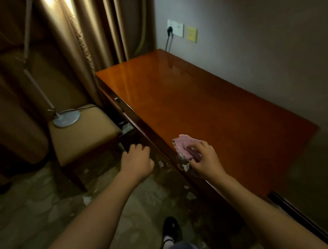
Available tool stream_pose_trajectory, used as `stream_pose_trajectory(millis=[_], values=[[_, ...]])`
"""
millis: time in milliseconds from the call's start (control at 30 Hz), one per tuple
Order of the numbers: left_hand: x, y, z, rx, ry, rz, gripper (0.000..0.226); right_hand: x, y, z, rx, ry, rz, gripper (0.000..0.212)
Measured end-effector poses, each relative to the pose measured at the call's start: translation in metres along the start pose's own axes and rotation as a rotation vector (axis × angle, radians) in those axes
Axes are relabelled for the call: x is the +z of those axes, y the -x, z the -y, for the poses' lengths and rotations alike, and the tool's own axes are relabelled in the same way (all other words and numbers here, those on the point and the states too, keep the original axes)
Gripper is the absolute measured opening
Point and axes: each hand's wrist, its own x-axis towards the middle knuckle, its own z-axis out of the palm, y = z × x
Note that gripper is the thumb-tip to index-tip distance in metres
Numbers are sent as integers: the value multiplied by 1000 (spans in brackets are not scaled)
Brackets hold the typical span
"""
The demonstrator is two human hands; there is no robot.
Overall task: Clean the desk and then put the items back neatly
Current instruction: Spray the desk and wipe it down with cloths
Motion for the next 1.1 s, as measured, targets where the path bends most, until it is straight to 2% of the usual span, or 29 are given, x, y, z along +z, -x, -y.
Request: stream_pose_trajectory(millis=[167, 333, 600, 867, 1100], values=[[-32, -115, 56, -16, -27, 39, 36, 37, -116, 14, 2, -65, -25, 37], [-75, -203, 99, 19, 54, -47, 33, 53, -222, 44, -8, -52, 3, 39], [-78, -347, 182, 33, 41, 1, 31, 104, -365, 75, -2, -12, -14, 39], [-106, -517, 259, 114, 39, -15, 31, 146, -516, 98, 198, 33, -111, 38], [-98, -607, 281, 201, 44, 89, 40, 172, -568, 101, 335, 46, -124, 39]])
